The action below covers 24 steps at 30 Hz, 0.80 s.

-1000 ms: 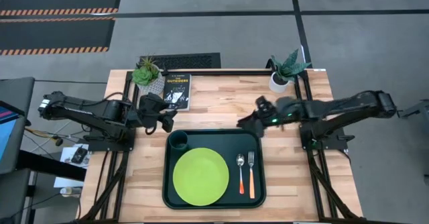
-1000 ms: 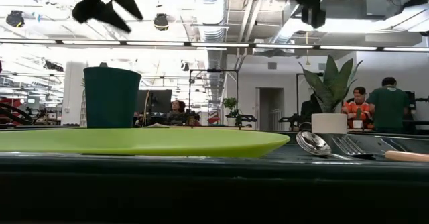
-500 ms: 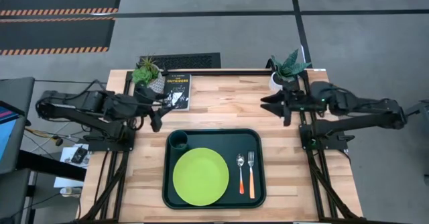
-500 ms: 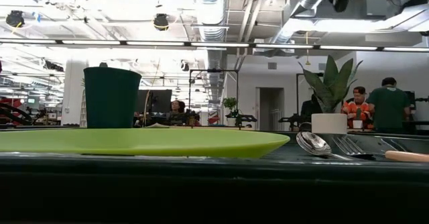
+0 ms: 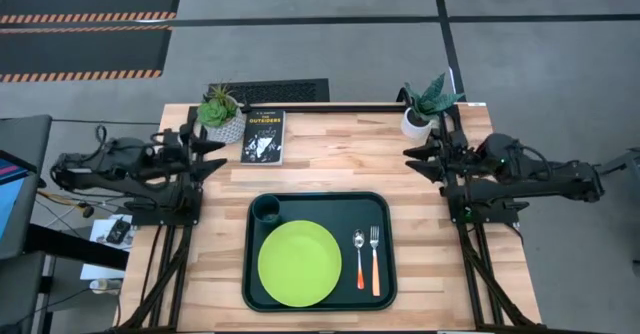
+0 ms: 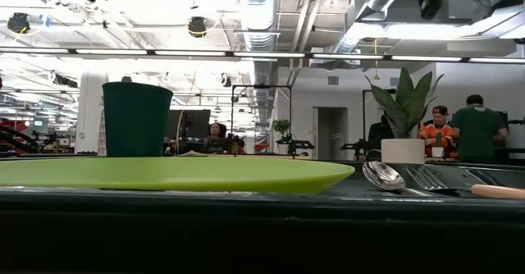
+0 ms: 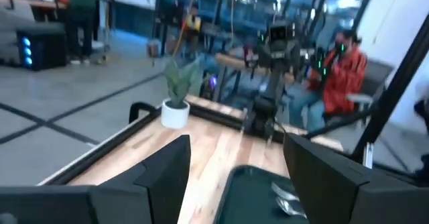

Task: Pick and place plate/cup/fork/spoon on tray
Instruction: Return to Home Position

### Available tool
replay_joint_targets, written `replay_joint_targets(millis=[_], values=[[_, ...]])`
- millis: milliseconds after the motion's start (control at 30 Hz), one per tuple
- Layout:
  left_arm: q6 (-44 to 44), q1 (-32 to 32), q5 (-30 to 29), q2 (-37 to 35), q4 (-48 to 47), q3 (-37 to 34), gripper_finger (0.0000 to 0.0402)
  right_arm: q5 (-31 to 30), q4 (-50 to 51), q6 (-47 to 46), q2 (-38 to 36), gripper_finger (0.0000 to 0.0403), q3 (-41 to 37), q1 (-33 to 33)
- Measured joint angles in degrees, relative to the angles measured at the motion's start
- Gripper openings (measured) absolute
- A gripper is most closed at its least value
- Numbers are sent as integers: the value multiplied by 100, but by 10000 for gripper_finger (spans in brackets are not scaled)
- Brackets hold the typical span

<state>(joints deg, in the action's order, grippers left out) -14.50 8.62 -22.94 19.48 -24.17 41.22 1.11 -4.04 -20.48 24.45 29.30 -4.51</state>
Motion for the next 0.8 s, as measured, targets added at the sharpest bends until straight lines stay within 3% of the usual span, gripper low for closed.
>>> replay_joint_targets(millis=[133, 267, 567, 800], values=[[36, 0, -98, -1057, 316, -660, 229, -298, -812, -227, -682, 183, -785, -217], [4, 0, -104, -1956, 249, -1234, 229, -603, -873, -358, -1273, 185, -1427, -390], [-18, 0, -445, -1835, 425, -2177, 229, -1031, -1336, -759, -2360, 185, -2887, -584], [-211, 0, -363, -1936, 685, -2819, 229, -1148, -1047, -712, -2441, 183, -2876, -597]])
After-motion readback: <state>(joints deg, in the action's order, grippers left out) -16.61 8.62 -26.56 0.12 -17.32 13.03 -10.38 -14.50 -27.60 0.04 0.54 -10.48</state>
